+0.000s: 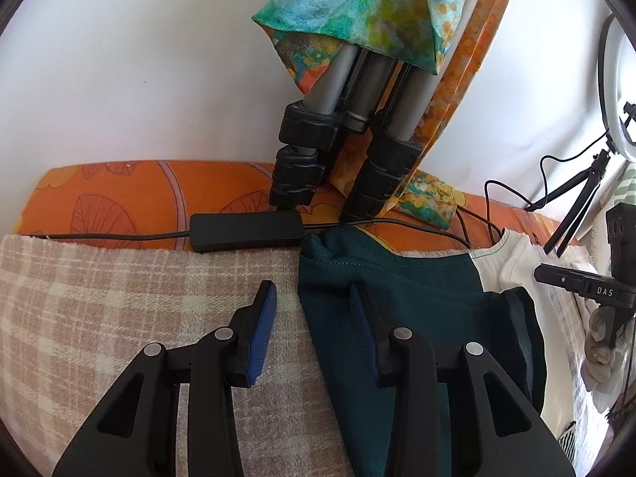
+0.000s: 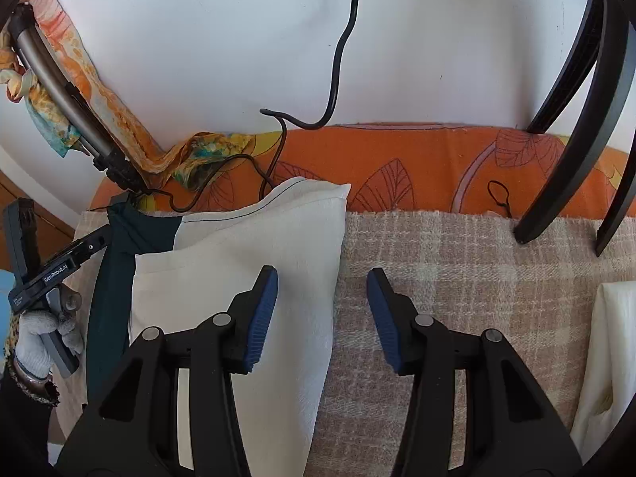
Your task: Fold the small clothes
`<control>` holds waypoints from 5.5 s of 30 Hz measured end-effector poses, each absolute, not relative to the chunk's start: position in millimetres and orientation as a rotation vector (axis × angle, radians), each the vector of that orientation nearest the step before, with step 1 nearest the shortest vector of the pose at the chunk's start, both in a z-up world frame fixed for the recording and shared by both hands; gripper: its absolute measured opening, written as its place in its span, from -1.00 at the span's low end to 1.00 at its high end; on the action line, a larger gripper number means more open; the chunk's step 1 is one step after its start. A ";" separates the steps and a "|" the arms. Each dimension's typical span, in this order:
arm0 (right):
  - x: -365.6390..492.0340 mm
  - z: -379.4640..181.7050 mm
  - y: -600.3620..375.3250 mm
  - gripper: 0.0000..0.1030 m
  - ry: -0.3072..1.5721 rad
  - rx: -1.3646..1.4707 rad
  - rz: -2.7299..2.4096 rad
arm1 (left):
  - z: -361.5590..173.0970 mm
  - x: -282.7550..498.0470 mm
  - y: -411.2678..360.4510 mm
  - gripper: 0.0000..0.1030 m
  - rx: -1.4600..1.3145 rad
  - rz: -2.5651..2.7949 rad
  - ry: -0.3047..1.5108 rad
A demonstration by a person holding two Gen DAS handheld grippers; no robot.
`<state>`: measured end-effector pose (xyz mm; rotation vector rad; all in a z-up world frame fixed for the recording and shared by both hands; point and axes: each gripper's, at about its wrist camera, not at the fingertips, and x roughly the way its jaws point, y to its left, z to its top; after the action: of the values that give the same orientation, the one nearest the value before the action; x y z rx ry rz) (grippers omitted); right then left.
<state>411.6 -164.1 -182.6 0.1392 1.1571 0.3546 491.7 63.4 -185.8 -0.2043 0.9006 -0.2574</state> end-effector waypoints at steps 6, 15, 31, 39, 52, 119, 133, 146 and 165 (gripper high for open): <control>431.3 -186.6 -160.2 -0.04 1.150 0.163 0.345 | -186.0 497.0 61.6 -0.36 -0.190 -0.268 0.889; 427.4 -182.4 -145.7 -0.83 1.160 0.134 0.386 | -174.8 491.0 55.2 -0.96 -0.197 -0.305 0.842; 355.6 -92.5 -148.1 -0.90 1.036 0.097 0.479 | -100.5 402.7 61.3 -0.97 -0.178 -0.369 0.742; 273.4 -61.7 -151.4 -0.90 0.997 0.065 0.502 | -75.1 335.4 52.9 -0.97 -0.151 -0.372 0.699; 125.6 -77.6 -180.5 -0.90 0.996 0.031 0.510 | -106.4 203.3 47.1 -0.97 -0.123 -0.354 0.731; 65.3 -156.9 -260.2 -0.81 1.263 0.545 0.448 | -175.8 137.6 84.0 -0.94 -0.647 -0.387 1.018; 122.3 -87.0 -202.6 -0.29 1.050 0.225 0.507 | -128.6 133.0 71.1 -0.49 -0.489 -0.320 0.894; 180.1 -130.1 -71.5 -0.38 1.142 0.082 0.615 | -130.2 176.6 -8.3 -0.49 -0.400 -0.479 0.866; 188.3 -136.3 -69.2 -0.38 1.130 0.090 0.629 | -145.2 158.8 -9.3 -0.49 -0.396 -0.522 0.929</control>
<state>188.3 -69.2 -136.3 0.0904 1.1298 0.6293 158.8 -9.3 -145.2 -0.3958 0.9287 -0.5217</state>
